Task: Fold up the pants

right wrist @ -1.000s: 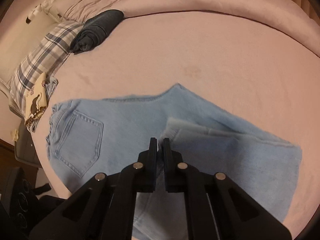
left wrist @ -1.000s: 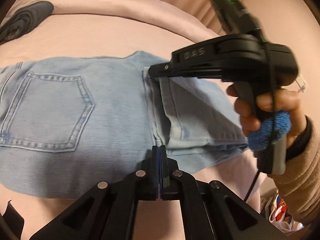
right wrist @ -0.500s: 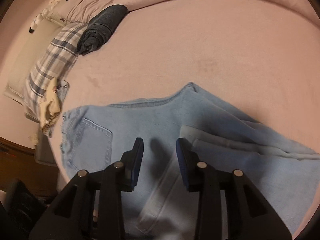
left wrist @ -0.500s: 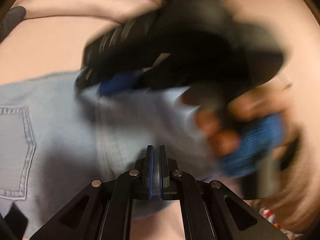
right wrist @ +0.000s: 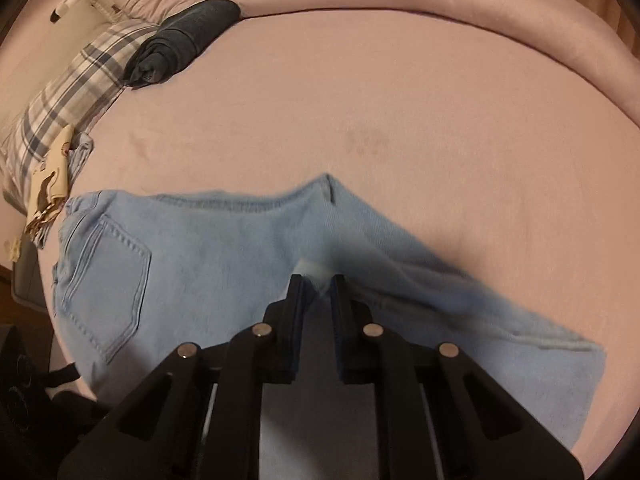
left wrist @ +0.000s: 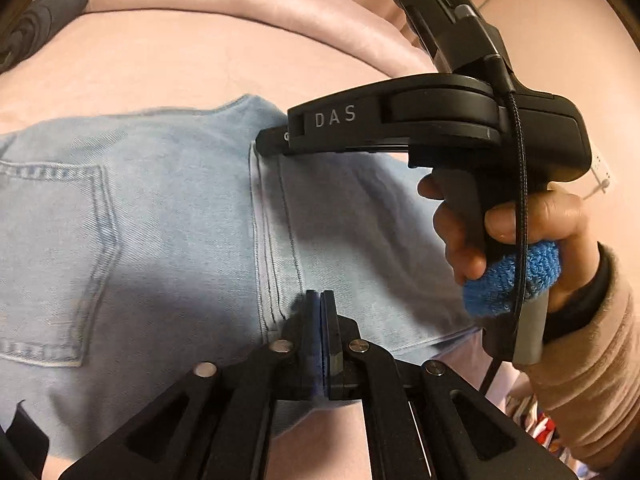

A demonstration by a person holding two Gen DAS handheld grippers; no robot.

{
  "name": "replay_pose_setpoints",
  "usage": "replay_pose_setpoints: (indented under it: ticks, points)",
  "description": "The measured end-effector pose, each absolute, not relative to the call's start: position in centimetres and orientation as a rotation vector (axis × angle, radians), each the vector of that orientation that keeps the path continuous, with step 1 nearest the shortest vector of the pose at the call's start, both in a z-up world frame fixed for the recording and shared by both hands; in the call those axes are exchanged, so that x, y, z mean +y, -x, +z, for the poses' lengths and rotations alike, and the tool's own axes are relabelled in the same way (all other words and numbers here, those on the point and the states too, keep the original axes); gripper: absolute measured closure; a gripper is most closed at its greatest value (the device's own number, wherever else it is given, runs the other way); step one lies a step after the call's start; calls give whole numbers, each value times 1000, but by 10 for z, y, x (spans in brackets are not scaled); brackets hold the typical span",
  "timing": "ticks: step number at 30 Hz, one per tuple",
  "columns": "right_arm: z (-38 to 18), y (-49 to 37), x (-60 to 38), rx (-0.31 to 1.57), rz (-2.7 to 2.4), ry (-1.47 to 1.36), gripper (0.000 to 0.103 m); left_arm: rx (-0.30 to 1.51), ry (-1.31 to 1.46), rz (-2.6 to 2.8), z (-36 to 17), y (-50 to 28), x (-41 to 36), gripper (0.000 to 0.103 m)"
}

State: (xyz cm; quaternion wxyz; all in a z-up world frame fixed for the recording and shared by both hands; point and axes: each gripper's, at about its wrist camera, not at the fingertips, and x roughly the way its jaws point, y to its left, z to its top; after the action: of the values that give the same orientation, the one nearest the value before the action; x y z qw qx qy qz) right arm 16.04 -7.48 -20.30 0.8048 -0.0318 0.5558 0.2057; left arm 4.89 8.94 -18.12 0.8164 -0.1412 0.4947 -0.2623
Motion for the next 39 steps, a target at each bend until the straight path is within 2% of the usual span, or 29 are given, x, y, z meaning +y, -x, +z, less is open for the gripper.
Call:
replay_pose_setpoints:
  ticks: [2,4,5,6,11,17,21,22,24,26,31,39]
  points:
    - [-196,-160,-76,1192,443,48,85,1019,263,-507,-168,-42,94,99]
    - [-179,-146,-79,1144,477,17,85,1002,251,-461,-162,-38,105,80]
    - [-175,-142,-82,1133,486,15,85,993,254,-441,-157,-36,110,61]
    - [-169,-133,-83,1118,492,23,85,980,259,-407,-153,-33,118,49]
    - [-157,-88,-87,1085,493,125,76,926,267,-291,-140,-20,146,44]
    - [-169,-64,-85,1055,504,172,74,897,271,-227,-150,-16,160,43]
    - [-208,-63,-68,1108,475,252,73,885,318,-215,-153,3,172,43]
    - [-208,-61,-66,1064,468,269,73,883,338,-210,-154,5,178,42]
    - [-205,-62,-59,1067,446,308,73,876,394,-196,-153,13,189,30]
    - [-200,-67,-60,1103,436,274,73,857,469,-166,-157,22,209,25]
    - [-176,-63,-66,1048,469,154,72,832,660,-102,-176,33,252,23]
    - [-180,-60,-60,1061,469,121,71,851,892,-92,-213,14,276,23]
